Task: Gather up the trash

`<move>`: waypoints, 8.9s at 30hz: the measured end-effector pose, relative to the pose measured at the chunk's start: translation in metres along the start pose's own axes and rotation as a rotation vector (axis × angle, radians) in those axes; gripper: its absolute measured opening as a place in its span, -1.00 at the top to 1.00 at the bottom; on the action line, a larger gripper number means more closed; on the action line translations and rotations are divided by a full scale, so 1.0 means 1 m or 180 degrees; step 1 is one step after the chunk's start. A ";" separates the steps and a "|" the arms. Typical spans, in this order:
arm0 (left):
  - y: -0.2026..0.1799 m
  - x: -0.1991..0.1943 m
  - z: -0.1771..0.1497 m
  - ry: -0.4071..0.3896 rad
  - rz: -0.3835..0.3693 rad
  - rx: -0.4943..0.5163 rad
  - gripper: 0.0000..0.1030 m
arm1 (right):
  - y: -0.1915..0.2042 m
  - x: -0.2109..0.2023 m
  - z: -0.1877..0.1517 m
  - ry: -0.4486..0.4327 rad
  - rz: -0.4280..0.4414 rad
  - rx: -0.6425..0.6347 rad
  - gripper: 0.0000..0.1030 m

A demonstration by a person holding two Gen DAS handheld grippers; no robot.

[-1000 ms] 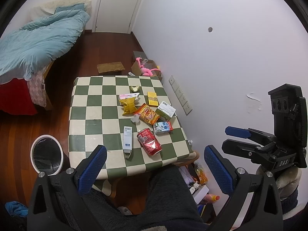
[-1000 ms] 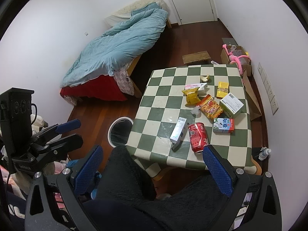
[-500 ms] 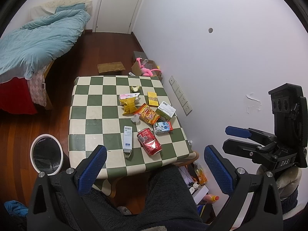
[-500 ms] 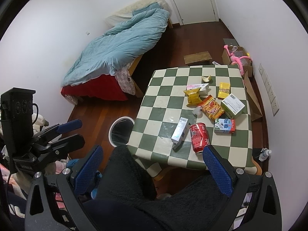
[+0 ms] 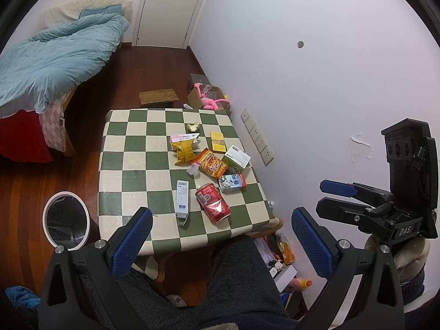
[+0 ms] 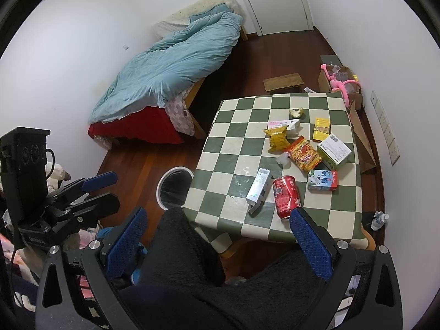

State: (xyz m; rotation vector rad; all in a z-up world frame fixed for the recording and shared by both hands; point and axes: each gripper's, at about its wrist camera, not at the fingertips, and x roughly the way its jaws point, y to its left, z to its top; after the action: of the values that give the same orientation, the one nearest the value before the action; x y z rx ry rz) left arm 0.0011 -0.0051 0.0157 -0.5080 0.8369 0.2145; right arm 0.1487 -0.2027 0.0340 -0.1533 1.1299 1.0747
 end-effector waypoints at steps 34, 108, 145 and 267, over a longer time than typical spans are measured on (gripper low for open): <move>0.134 0.279 -0.072 0.1115 0.1920 -0.0280 -1.00 | -0.157 0.348 -0.025 0.1060 -0.1289 0.0666 -0.43; 0.484 0.112 -0.070 0.0311 0.1255 -0.2007 0.40 | 0.223 0.588 0.033 0.1412 0.0048 -0.0270 -0.31; 0.448 0.061 -0.125 0.0287 0.2255 -0.2147 -0.94 | 0.248 0.540 0.020 0.1469 -0.0244 -0.1092 -1.00; 0.382 0.079 -0.016 -0.0224 0.2166 -0.1351 0.20 | 0.177 0.477 0.099 0.0897 0.0212 -0.0358 -0.63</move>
State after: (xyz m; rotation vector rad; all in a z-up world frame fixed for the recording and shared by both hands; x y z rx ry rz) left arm -0.1010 0.3145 -0.1847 -0.5904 0.8754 1.0460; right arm 0.0856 0.2416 -0.2251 -0.3672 1.3337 1.2026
